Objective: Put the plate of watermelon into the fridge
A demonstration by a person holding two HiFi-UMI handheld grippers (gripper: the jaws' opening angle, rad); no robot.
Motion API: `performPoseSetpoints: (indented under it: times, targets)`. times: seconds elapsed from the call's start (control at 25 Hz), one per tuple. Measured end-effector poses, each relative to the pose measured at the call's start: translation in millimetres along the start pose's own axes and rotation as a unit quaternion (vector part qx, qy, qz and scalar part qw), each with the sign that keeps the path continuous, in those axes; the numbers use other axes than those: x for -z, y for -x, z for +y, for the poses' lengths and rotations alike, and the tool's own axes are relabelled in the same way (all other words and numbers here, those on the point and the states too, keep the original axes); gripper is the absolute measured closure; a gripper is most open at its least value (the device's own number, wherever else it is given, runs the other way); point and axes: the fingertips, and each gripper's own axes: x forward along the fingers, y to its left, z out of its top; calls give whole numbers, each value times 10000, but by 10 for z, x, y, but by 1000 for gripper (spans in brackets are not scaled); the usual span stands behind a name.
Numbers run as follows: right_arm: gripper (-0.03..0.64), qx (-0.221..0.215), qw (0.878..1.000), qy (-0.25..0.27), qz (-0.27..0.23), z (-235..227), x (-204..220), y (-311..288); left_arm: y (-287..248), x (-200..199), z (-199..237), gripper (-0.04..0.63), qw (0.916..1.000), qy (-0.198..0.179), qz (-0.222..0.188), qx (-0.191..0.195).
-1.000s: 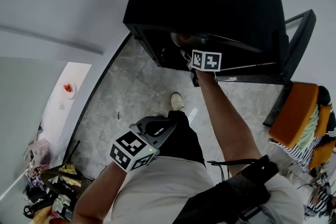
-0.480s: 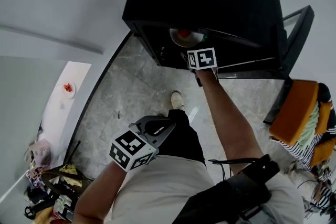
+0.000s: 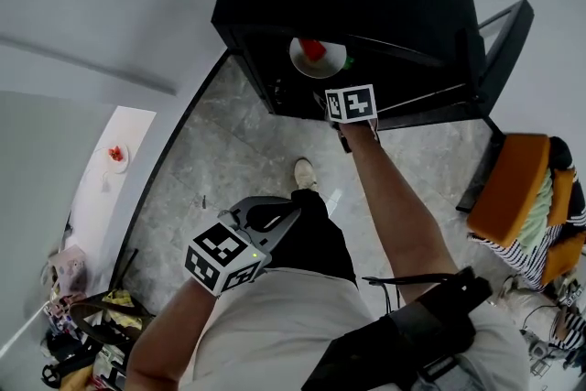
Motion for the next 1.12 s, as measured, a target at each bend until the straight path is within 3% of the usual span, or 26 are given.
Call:
performPoseSetpoints:
  times: [0.32, 0.44, 0.68, 1.12]
  targets:
    - [443, -167, 9994, 313, -35, 338, 242, 549, 190, 134, -227, 581, 9997, -213, -117, 41]
    - [562, -224, 9985, 495, 78, 510, 433, 818, 283, 179, -368, 581, 9995, -219, -210, 89]
    - [592, -319, 9980, 542, 1, 758, 747, 1485, 438, 210, -682, 581, 9977, -512, -404, 159]
    - [598, -765, 9933, 540, -671, 1463, 1192, 2679, 629, 427, -1071, 581, 9956, -705, -606, 119]
